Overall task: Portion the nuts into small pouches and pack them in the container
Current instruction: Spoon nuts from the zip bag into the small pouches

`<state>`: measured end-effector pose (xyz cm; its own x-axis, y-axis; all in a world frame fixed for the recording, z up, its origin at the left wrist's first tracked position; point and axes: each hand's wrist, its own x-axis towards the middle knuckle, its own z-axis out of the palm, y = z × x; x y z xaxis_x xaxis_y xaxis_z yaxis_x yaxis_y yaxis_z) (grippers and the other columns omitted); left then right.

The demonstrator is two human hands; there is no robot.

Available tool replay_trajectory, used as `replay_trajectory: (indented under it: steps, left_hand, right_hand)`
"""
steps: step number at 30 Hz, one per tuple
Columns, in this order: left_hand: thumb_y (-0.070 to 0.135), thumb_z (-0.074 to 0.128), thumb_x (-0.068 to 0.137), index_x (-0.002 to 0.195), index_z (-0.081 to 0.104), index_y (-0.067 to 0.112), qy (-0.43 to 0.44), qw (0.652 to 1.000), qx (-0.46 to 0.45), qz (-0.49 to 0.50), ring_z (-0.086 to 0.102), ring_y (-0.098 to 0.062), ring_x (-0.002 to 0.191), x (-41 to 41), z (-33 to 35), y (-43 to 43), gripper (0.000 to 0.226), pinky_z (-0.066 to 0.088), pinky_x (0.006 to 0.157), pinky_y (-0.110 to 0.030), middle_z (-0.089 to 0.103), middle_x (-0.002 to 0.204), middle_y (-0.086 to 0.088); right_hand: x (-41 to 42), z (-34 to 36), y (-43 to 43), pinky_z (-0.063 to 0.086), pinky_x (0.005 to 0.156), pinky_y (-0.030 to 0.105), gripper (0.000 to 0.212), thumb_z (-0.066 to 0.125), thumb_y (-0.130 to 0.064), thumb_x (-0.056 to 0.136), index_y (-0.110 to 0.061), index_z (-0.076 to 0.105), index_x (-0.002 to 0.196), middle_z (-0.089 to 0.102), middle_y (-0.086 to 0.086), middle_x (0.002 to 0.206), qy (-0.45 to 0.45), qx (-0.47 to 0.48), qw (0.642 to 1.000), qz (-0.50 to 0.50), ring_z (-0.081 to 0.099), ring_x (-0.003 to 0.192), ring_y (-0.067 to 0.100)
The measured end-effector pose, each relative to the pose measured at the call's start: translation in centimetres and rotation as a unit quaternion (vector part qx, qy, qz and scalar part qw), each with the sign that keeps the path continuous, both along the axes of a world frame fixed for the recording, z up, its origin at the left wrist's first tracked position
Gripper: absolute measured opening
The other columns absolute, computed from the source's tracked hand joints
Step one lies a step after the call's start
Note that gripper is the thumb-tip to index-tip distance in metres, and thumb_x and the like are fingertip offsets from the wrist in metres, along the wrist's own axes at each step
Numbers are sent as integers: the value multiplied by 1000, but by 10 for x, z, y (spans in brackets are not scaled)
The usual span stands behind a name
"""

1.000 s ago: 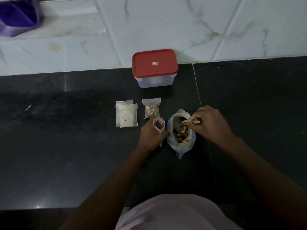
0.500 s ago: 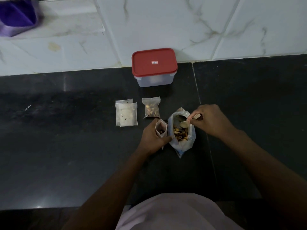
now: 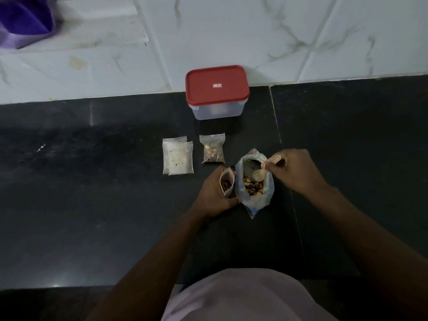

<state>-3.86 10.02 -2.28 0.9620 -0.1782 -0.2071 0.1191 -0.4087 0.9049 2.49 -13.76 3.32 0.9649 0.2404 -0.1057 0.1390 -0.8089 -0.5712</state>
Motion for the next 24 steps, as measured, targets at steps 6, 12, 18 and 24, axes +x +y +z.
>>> replay_trajectory:
  steps: [6,12,18,24]
  left_hand:
    - [18,92,69,119,60,21,-5,1000,18,-5,61,2,110,1,-2,1,60,48,89,-10,63,118,10]
    - [27,93,67,120,60,24,-14,999,38,1,61,-3,112,-1,-7,2,62,53,97,-30,63,120,9]
    - [27,94,66,121,60,23,-11,999,51,5,61,-4,112,0,-9,2,64,54,98,-33,63,120,8]
    - [24,94,67,122,60,23,6,998,58,-2,62,-4,110,1,-9,0,65,53,94,-26,64,120,8]
  right_hand:
    - [-7,-3,0,50,64,7,14,77,-31,89,-20,79,97,75,-9,83,52,69,994,-72,67,72,-6]
    - [-15,1,5,58,73,29,13,74,-28,92,-17,79,98,76,-3,86,29,33,997,-60,69,79,6]
    - [-19,-12,5,44,62,19,18,74,-34,92,-21,77,80,74,-8,75,118,113,968,-188,68,72,3]
    - [-31,-25,17,45,67,26,20,76,-33,90,-16,78,81,76,-4,81,190,243,892,-331,66,78,6]
